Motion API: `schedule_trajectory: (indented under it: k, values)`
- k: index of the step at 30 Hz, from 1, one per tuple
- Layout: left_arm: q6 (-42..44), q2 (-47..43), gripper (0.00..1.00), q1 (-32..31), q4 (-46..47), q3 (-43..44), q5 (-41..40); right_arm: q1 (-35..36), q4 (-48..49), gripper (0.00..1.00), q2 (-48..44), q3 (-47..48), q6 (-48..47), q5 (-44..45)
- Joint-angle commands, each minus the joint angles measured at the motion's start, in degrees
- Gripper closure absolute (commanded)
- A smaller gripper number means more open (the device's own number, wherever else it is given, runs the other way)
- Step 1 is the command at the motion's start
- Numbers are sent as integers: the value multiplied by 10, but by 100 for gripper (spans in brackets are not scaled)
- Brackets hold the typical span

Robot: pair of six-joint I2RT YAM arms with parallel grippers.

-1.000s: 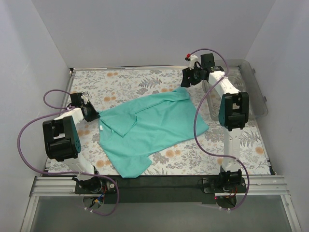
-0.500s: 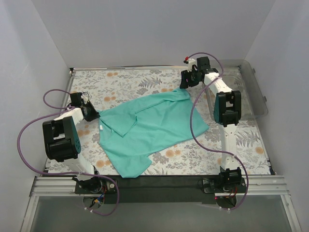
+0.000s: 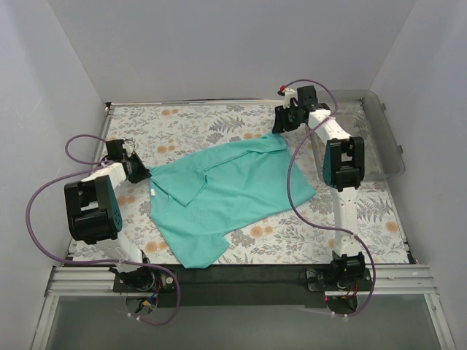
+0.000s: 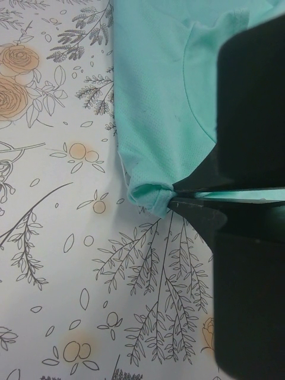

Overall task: Fold and stack the t-shirts
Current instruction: Fold the tshirt

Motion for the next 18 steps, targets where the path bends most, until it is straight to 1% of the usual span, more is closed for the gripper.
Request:
schedule_trajectory:
  k: [1, 8, 11, 14, 15, 17, 18]
  values:
    - [7, -29, 100, -1, 1, -4, 6, 5, 7, 60, 6, 7, 10, -15]
    - [7, -29, 100, -1, 2, -3, 5, 6, 3, 66, 10, 6, 13, -23]
    - [7, -29, 100, -1, 2, -5, 6, 7, 2, 71, 10, 6, 15, -26]
    - [6, -29, 100, -1, 3, -4, 7, 7, 0, 80, 9, 6, 14, -28]
    - [6, -29, 100, -1, 2, -4, 7, 7, 0, 88, 8, 7, 13, -28]
    - [6, -29, 100, -1, 2, -4, 7, 7, 0, 98, 5, 10, 12, -26]
    - [6, -29, 100, -1, 2, -4, 7, 6, 0, 99, 3, 12, 12, -23]
